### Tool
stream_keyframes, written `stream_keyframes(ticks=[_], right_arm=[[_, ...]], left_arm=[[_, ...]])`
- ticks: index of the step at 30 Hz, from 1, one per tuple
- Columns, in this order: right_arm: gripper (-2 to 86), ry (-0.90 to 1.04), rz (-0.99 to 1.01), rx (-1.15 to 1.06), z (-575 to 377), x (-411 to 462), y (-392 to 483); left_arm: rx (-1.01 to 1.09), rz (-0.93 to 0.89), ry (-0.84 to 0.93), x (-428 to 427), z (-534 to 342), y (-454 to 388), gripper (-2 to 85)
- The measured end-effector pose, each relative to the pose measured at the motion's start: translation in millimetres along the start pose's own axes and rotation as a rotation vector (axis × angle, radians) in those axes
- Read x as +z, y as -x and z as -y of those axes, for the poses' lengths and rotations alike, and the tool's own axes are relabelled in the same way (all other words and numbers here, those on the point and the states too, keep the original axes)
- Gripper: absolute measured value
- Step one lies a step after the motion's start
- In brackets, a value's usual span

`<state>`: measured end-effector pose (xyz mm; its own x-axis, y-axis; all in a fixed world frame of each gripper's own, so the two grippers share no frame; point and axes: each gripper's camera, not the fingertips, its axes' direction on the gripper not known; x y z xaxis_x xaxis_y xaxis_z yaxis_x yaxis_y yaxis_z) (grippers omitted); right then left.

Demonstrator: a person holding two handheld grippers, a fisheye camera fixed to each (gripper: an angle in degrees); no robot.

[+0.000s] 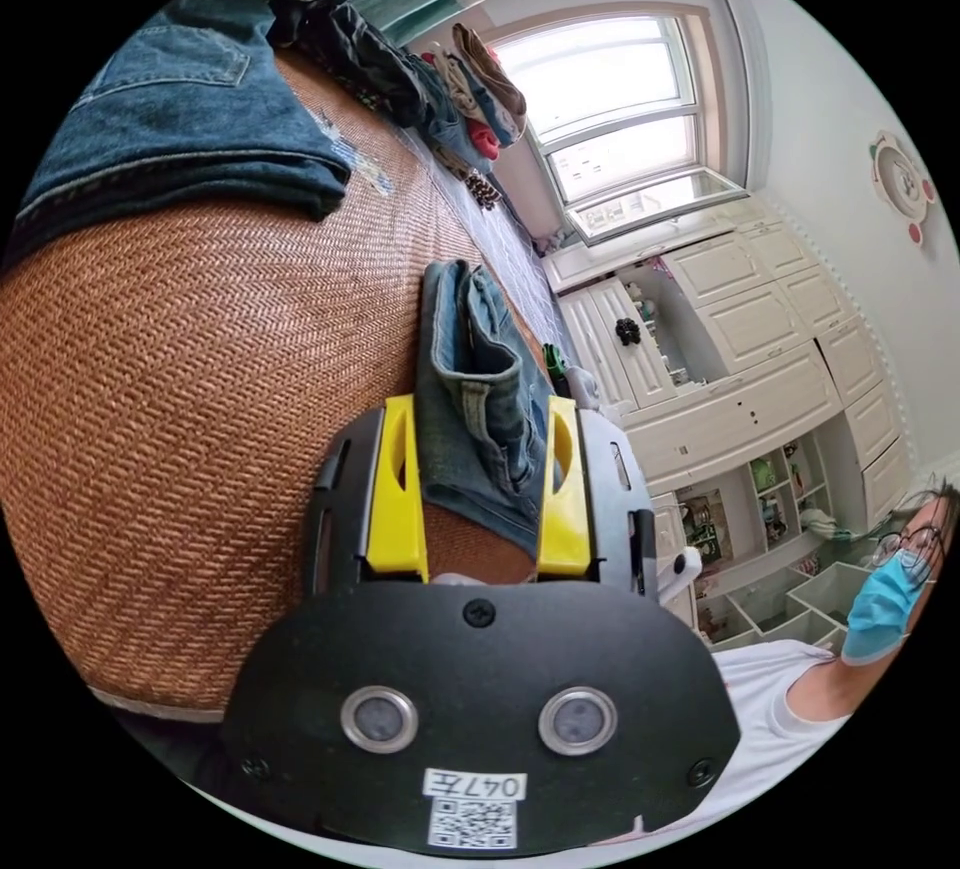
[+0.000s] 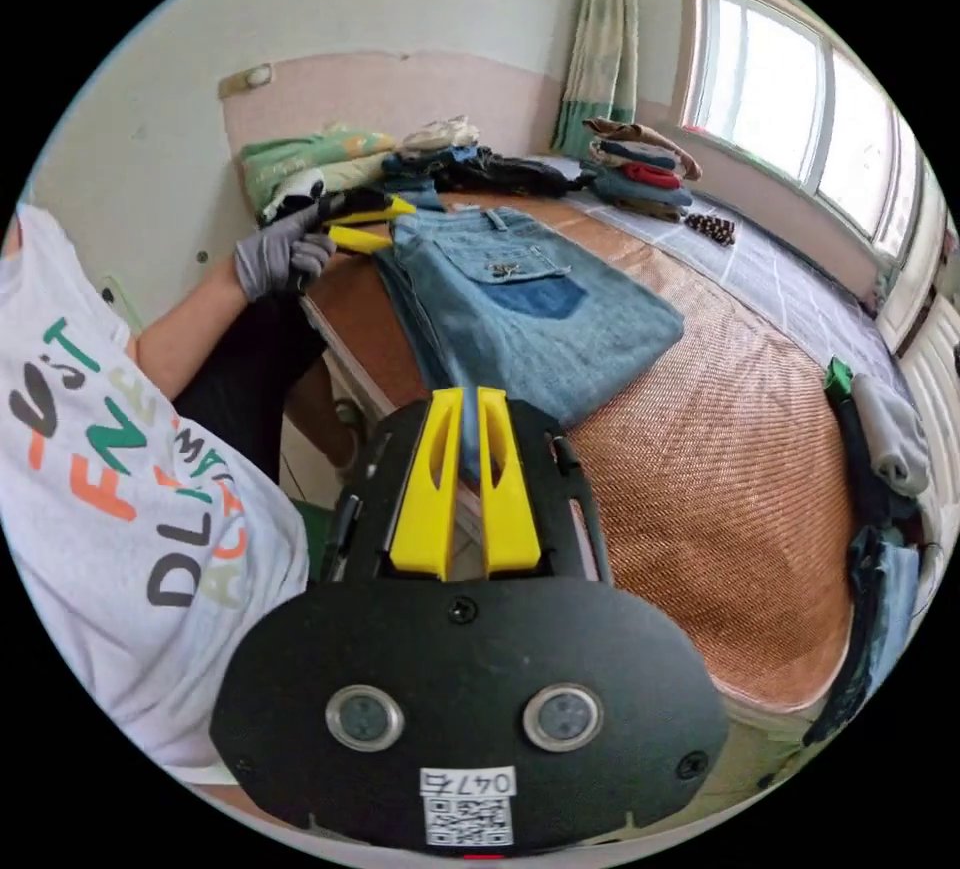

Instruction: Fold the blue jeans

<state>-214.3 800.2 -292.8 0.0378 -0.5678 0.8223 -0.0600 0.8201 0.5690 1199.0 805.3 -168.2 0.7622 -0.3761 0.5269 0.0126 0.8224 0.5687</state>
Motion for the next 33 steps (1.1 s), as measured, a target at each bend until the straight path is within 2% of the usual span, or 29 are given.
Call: stream_keyframes(ticks=[2, 4, 9, 11, 14, 19, 22, 26, 28, 31, 33], right_arm=[[5.1, -0.098, 0.058, 0.121, -22.4, -1.9, -49.7], [8.3, -0.111, 0.131, 0.250, -41.0, 19.9, -107.2], [11.1, -0.120, 0.324, 0.575, -123.2, 147.5, -240.7], [10.5, -0.091, 0.390, 0.664, -156.3, 193.6, -263.1], [8.5, -0.152, 0.411, 0.732, -209.1, 233.4, -271.6], [7.2, -0.169, 0.494, 0.743, -257.0, 280.2, -268.9], [1.7, -0.127, 0.526, 0.723, -276.8, 310.4, -259.2], [0.0, -0.167, 0.411, 0.646, -304.3, 303.2, -217.0], [-0.2, -0.176, 0.354, 0.603, -310.9, 282.4, -192.5], [-0.2, -0.219, 0.282, 0.511, -331.1, 207.4, -149.3], [-0.2, -0.257, 0.138, 0.494, -379.9, 124.3, -122.3]], left_arm=[[0.006, 0.002, 0.011, 5.0, 4.0, -2.3, 17.8], [0.014, 0.019, 0.027, 12.4, 9.7, -7.1, 18.2], [-0.026, 0.000, 0.011, 16.6, 12.3, -2.3, 17.8], [-0.031, 0.021, -0.006, 13.3, 8.8, -3.3, 17.2], [-0.042, 0.018, 0.004, 17.9, 5.1, -5.4, 16.3], [-0.070, -0.004, 0.054, 43.2, 16.0, -11.7, 15.5], [-0.071, -0.020, 0.069, 57.3, 20.4, -20.0, 15.1], [-0.071, -0.037, 0.048, 65.3, 13.4, -27.4, 10.0], [-0.051, -0.123, 0.011, 66.4, 2.3, -49.6, 7.9], [0.100, -0.163, 0.073, 88.5, -6.6, -132.2, 7.6], [0.174, -0.202, 0.119, 114.7, -10.4, -185.1, 7.5]])
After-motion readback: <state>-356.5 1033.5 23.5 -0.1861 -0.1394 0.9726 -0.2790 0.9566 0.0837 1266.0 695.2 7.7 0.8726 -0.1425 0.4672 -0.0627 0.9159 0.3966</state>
